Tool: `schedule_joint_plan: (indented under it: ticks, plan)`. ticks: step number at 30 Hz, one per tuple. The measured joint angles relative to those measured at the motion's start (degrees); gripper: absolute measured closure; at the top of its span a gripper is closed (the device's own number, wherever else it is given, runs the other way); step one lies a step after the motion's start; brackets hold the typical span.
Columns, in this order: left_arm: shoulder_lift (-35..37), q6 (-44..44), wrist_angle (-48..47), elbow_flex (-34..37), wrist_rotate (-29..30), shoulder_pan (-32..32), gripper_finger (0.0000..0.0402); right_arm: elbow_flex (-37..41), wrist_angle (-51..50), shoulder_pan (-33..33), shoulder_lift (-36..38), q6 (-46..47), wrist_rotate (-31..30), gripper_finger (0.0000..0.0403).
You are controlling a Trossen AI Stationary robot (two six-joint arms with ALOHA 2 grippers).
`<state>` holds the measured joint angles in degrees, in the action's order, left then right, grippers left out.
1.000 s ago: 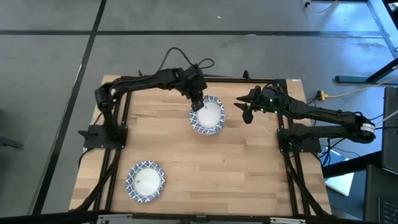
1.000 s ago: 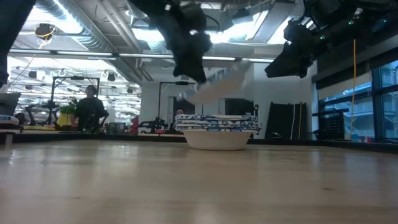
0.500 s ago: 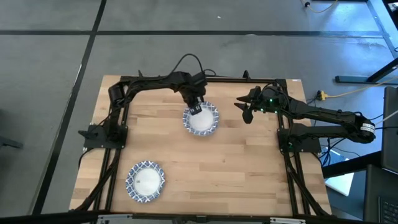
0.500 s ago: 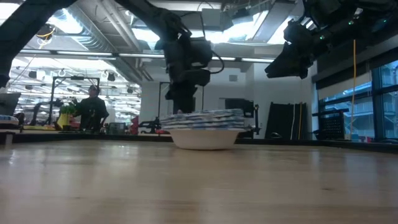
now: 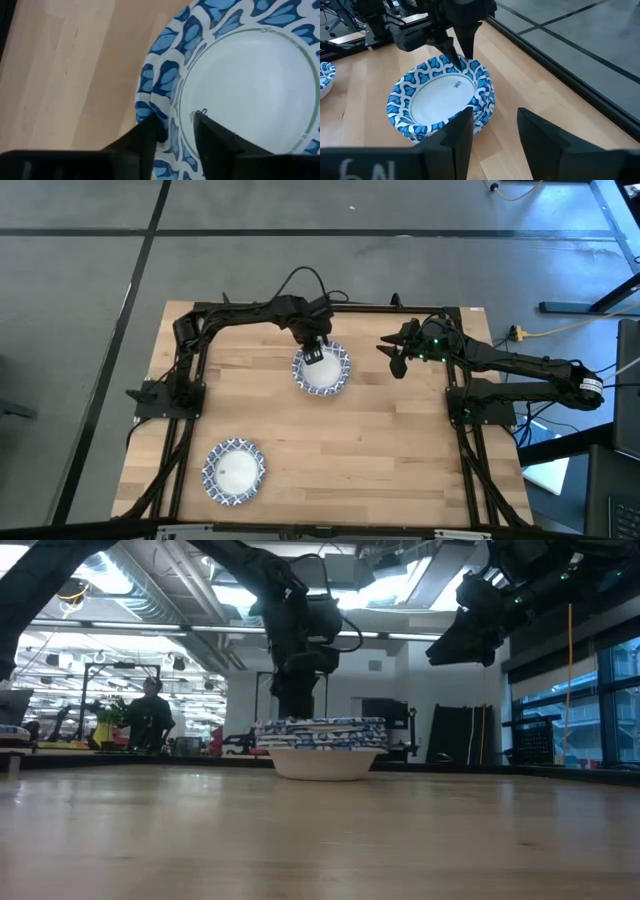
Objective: Nest bowls inside each other
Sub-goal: Stack the top bowl on top of the bowl on the table, then stack the bowl on top of the bowl on the table
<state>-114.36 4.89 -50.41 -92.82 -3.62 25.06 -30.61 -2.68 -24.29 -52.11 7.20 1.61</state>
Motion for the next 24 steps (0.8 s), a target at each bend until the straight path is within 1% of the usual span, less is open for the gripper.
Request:
schedule_joint_plan:
  ticks: [2,4,8,13,16,20,24]
  plan:
    - [0.65,0.58,0.00,0.08,0.20,-0.02,0.0266,0.00,0.00,-0.02,0.02,0.00,0.00,0.0249]
    - [1.65,1.92,1.53,0.07,1.12,-0.03,0.0260,-0.02,0.00,-0.02,0.02,0.00,0.00,0.0249]
    - [6.25,3.54,3.43,0.07,1.56,0.40,0.0258,-0.02,0.00,0.00,0.02,0.02,0.00,0.0249]
    - [13.32,4.93,1.54,0.04,1.02,0.97,0.0257,-0.04,-0.02,0.01,0.02,0.04,0.00,0.0249]
    - [17.29,5.87,-4.17,0.00,0.37,0.68,0.0257,-0.04,-0.04,0.00,0.02,0.09,0.00,0.0249]
    - [21.06,5.96,-14.71,0.00,-0.51,-0.43,0.0257,-0.04,0.11,0.00,0.02,0.07,0.00,0.0249]
    - [23.17,6.48,-25.22,-0.01,-0.47,-3.71,0.0257,-0.04,0.37,0.00,0.02,0.00,0.00,0.0249]
